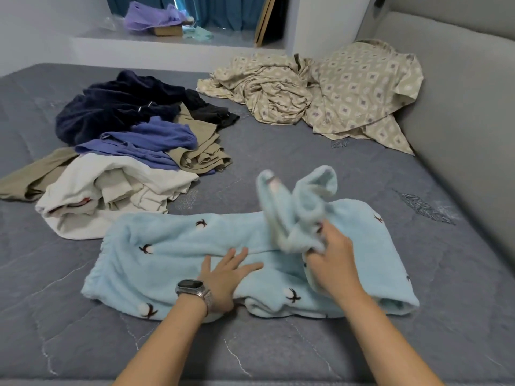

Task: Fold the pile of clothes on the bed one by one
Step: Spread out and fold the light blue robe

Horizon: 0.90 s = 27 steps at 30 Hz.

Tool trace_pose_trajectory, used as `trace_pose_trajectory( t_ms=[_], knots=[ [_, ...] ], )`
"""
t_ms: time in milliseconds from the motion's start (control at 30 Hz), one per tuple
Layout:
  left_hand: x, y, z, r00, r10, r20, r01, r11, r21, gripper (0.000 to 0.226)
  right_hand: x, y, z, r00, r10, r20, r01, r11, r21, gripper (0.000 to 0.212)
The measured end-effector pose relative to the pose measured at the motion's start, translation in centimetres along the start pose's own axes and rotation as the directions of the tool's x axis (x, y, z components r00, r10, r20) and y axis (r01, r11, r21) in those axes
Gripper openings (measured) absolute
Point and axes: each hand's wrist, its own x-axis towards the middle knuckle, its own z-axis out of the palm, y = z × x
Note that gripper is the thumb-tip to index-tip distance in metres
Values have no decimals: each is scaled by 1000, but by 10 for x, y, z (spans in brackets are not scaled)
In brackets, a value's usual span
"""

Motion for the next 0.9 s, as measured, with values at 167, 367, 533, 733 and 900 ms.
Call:
trace_pose_trajectory(
  t_ms=[167, 367, 533, 733, 900],
  knots=[
    [-15, -15, -1, 955, -11, -297, 53, 990, 132, 72, -39, 24, 56, 860, -95, 501, 382, 771, -510, 90],
    [-29, -8, 16, 949, -106, -298, 164, 971, 176, 80, -39, 20, 57, 805, 84, 588, 318, 775, -546, 81],
    [-48, -10, 16, 987, -143, -72, 142, 990, -10, 87, 6, 17, 15, 789, 613, 36, -592, 745, 308, 67],
    [-41, -16, 15, 988, -143, -61, 130, 975, -181, 74, 47, 22, -50, 679, 604, -417, -362, 770, 525, 36],
    [-33, -15, 4, 984, -127, -123, 71, 922, -380, 94, 14, 5, 18, 916, -42, 399, 170, 942, -291, 52]
  ],
)
